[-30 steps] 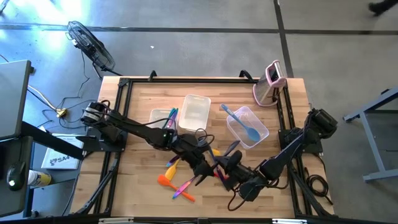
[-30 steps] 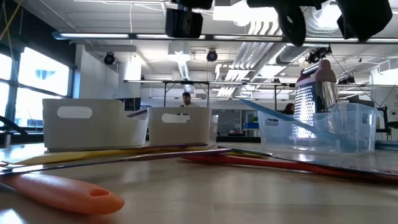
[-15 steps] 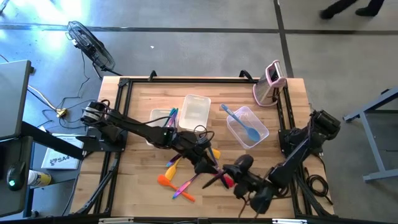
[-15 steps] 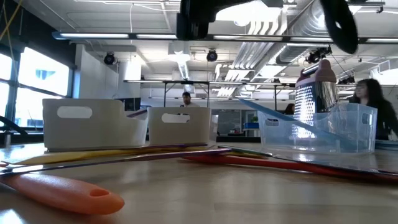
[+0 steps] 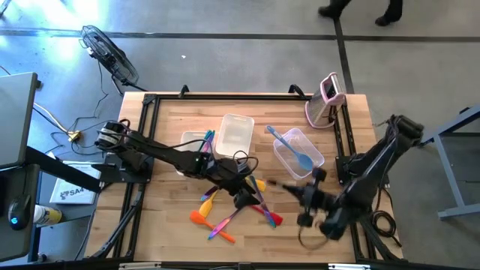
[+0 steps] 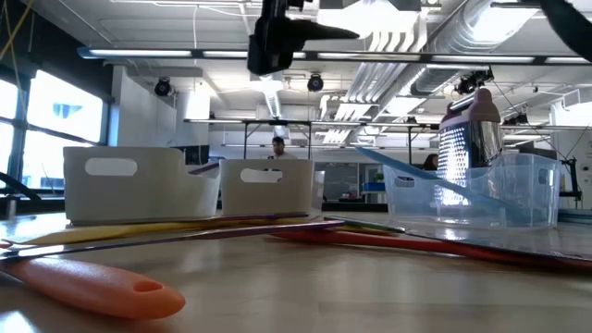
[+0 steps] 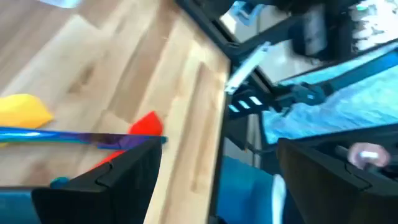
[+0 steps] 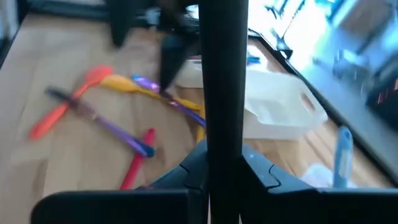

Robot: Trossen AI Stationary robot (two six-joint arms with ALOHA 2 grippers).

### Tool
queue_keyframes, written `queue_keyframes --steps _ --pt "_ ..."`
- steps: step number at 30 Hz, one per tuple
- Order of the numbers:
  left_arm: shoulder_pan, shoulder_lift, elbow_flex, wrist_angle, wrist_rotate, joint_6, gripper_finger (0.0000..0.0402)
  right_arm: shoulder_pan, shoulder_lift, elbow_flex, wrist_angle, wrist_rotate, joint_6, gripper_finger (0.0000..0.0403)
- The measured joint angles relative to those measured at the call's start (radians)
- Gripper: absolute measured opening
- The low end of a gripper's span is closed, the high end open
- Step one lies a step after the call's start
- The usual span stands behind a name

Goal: Pick & Place Kitchen Items
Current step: Put the black serving spoon into the transparent bin

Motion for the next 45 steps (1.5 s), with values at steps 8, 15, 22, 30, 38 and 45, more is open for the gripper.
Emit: queue_keyframes --steps 8,15,22,30,38,45 --pt "-0.063 0.0 0.0 -0.02 -0.08 0.057 0.031 -0.219 -0.197 -0.002 -0.198 -0.119 0.144 0.0038" --pt "-0.154 0.0 0.0 -0.019 -0.142 0.101 0.031 -0.388 -0.326 -0.129 -0.062 -0.234 0.042 0.0038" --pt "-0.237 0.0 0.0 -0.019 -0.169 0.101 0.031 -0.62 -0.453 -0.36 0.253 -0.472 -0.079 0.0038" --pt "-0.288 0.001 0.001 -0.056 -0.196 0.126 0.031 -0.853 -0.488 -0.483 0.429 -0.718 -0.144 0.0038" --pt "-0.288 0.002 0.001 -0.094 -0.202 0.127 0.031 -0.95 -0.449 -0.555 0.436 -0.845 -0.086 0.0038" --pt "-0.288 0.002 0.001 -0.094 -0.252 0.155 0.031 -0.955 -0.426 -0.582 0.457 -0.846 -0.086 0.0038"
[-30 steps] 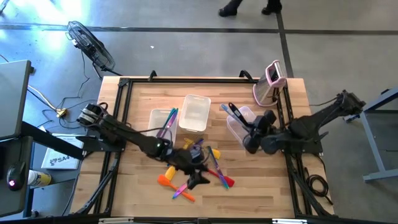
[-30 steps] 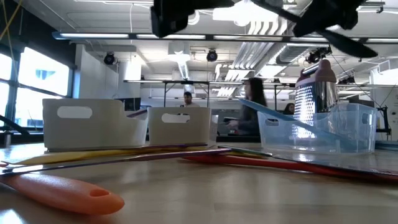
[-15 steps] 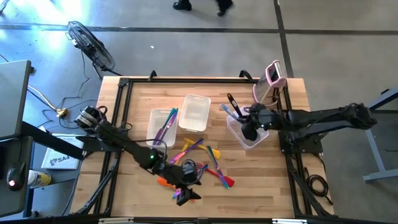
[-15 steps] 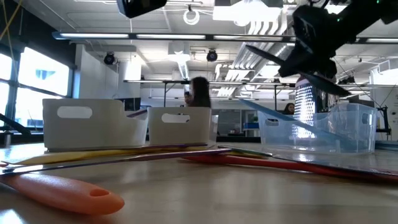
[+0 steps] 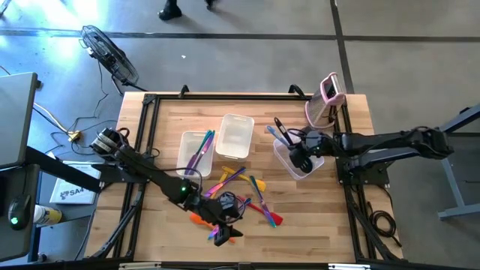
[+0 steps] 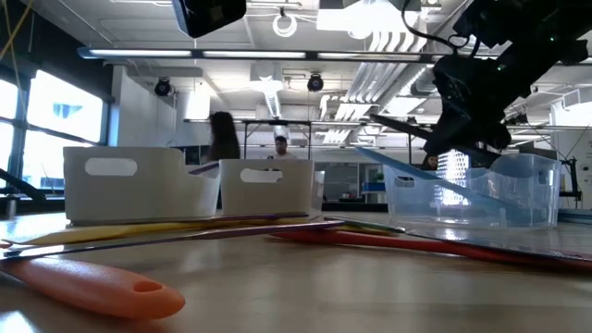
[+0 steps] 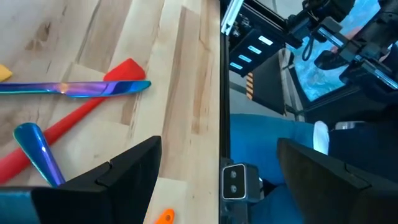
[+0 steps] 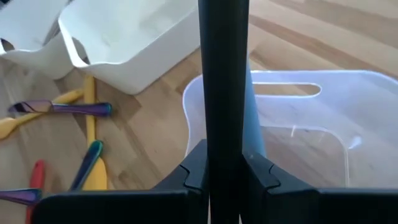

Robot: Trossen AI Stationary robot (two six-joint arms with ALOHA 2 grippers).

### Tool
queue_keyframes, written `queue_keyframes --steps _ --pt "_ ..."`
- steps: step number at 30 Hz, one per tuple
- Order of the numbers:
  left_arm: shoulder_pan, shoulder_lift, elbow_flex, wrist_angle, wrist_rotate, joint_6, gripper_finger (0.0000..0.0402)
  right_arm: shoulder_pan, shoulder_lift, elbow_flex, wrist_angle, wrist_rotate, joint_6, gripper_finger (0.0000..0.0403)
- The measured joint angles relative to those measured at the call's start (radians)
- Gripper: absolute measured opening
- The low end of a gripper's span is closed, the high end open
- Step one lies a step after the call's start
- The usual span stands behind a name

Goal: Pick & Place Kitchen Items
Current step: Put the black serving spoon into the transparent bin

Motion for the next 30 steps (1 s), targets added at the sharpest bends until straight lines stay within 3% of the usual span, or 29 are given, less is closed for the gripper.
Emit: queue_keyframes --steps 13,18,30 --pt "0.0 0.0 0.0 0.0 -0.04 0.028 0.031 0.0 0.108 0.0 0.008 -0.068 0.005 0.004" --pt "0.0 0.0 0.0 0.0 -0.041 0.028 0.031 0.001 0.155 0.0 0.02 -0.068 -0.006 0.0064" --pt "0.0 0.0 0.0 0.0 -0.043 0.024 0.031 0.0 0.183 0.0 0.057 -0.033 -0.023 0.0069"
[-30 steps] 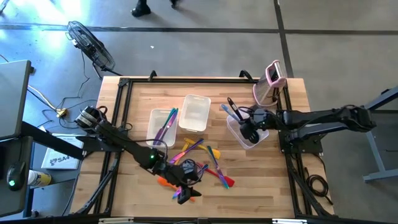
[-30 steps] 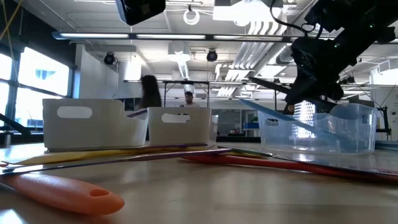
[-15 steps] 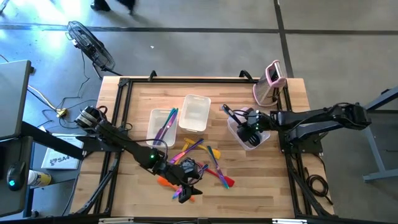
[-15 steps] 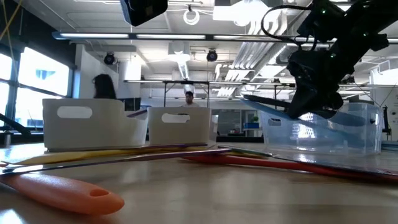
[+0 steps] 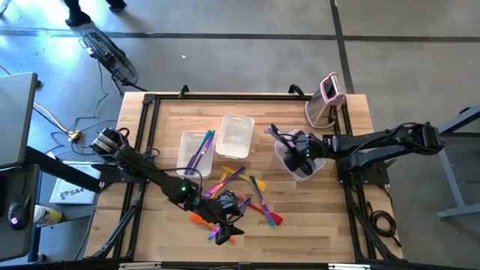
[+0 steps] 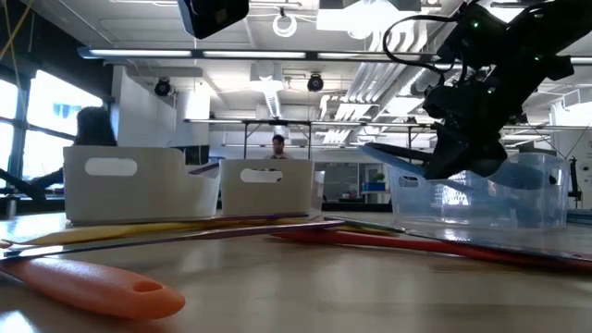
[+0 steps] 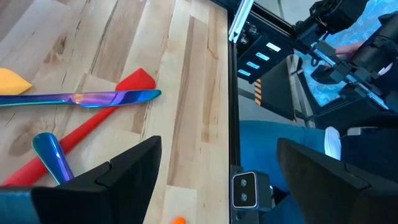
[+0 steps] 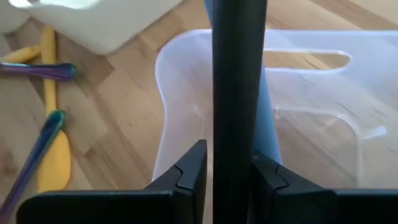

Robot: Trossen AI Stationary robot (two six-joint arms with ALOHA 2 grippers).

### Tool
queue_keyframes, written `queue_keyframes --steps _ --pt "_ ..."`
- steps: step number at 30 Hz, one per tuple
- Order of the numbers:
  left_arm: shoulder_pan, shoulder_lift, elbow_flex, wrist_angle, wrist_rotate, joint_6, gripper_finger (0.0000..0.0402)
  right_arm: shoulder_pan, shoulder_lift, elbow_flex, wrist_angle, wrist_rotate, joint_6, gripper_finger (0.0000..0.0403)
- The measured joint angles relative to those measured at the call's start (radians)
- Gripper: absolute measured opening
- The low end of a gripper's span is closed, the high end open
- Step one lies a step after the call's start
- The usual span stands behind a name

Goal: Pick & Place Kitchen Items
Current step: Put the black serving spoon into the transparent bin, then put the blue table knife into the left white bin

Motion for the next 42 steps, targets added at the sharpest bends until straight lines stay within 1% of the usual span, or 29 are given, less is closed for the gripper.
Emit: queue_keyframes --steps 6,8,14,18,20,25,29,34,42 --pt "0.0 0.0 0.0 0.0 0.0 -0.001 0.031 0.0 0.0 0.0 0.081 -0.049 0.0 0.007" --pt "0.0 0.0 0.0 0.0 0.0 -0.001 0.031 0.0 0.0 0.0 0.086 -0.066 0.0 0.007" --pt "0.0 0.0 0.0 0.0 0.0 -0.003 0.031 0.0 0.0 0.0 0.072 -0.066 0.0 0.0077" --pt "0.0 0.0 0.0 -0.001 0.005 -0.013 0.031 0.0 0.0 0.0 0.072 -0.069 -0.001 0.0102" --pt "0.0 0.0 0.0 -0.002 0.024 -0.027 0.031 0.0 0.0 0.0 0.076 -0.084 -0.002 0.0121" --pt "0.0 0.0 0.0 -0.008 0.026 -0.027 0.031 0.0 -0.001 0.0 0.082 -0.089 -0.003 0.0168" --pt "0.0 0.0 0.0 -0.008 0.025 -0.027 0.031 0.0 -0.001 0.0 0.116 -0.089 -0.003 0.019" --pt "0.0 0.0 0.0 -0.008 0.025 -0.027 0.031 0.0 -0.019 0.0 0.172 -0.109 -0.006 0.0194" --pt "0.0 0.0 0.0 -0.03 0.023 -0.027 0.031 0.037 -0.108 0.0 0.238 -0.117 -0.13 0.0188"
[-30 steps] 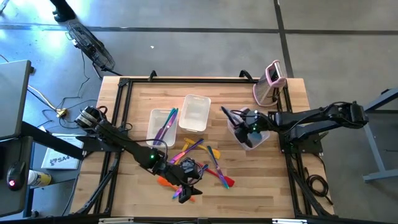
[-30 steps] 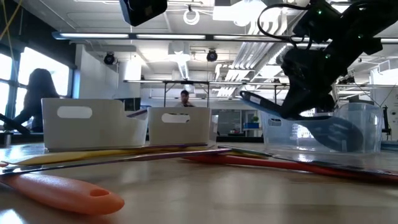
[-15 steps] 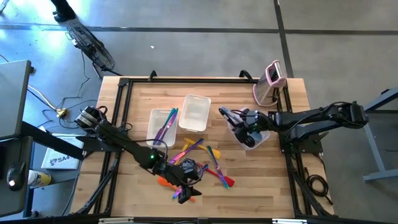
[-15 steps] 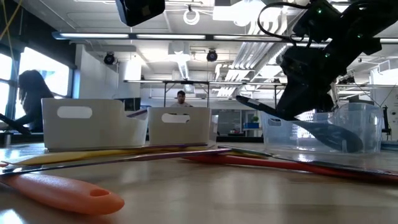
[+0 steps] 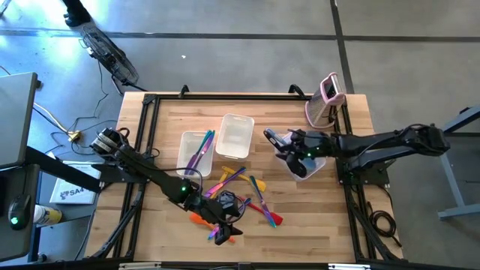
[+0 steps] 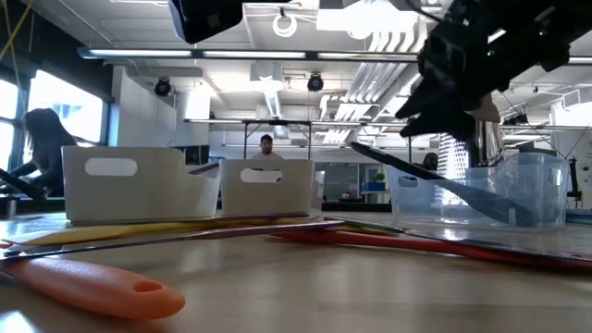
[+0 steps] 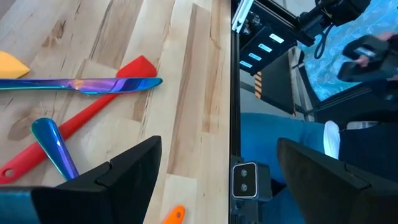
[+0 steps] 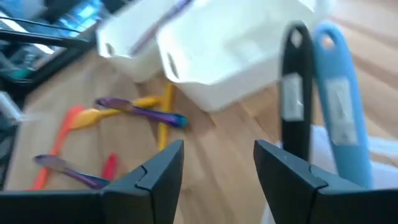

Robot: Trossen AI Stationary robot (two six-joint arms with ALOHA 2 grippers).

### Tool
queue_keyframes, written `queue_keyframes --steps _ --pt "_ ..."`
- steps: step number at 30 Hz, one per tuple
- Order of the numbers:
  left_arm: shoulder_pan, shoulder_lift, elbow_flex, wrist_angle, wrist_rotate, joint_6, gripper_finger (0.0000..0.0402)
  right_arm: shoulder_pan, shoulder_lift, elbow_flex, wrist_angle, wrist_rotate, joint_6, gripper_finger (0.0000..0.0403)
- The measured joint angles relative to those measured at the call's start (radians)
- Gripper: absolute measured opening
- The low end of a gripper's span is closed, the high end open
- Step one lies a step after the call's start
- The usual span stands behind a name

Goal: Pick & Place Kitchen Items
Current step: Put the blue table knife into the left white bin

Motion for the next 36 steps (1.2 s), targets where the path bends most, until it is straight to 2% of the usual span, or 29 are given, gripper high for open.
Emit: queue_keyframes --steps 7,13,16,21,24,29,36 --pt "0.0 0.0 0.0 0.0 0.01 -0.013 0.031 0.084 -0.093 0.0 0.056 -0.024 -0.158 0.0188" --pt "0.0 0.0 0.0 0.004 0.135 -0.081 0.031 0.231 -0.118 0.0 0.192 -0.074 -0.334 0.0188" --pt "-0.011 0.0 0.0 0.018 0.181 -0.106 0.031 0.315 -0.111 0.005 0.261 -0.03 -0.406 0.0188" --pt "-0.066 0.0 0.0 0.074 0.263 -0.151 0.031 0.444 -0.08 0.099 0.213 0.077 -0.488 0.0188" --pt "-0.117 0.0 0.0 0.084 0.242 -0.205 0.031 0.516 -0.034 0.186 0.145 0.127 -0.546 0.0188" --pt "-0.199 0.0 0.0 0.084 0.141 -0.275 0.031 0.604 0.112 0.362 0.011 0.238 -0.608 0.0188" --pt "-0.284 0.0 0.0 0.048 0.019 -0.308 0.031 0.597 0.403 0.637 -0.21 0.23 -0.573 0.0188"
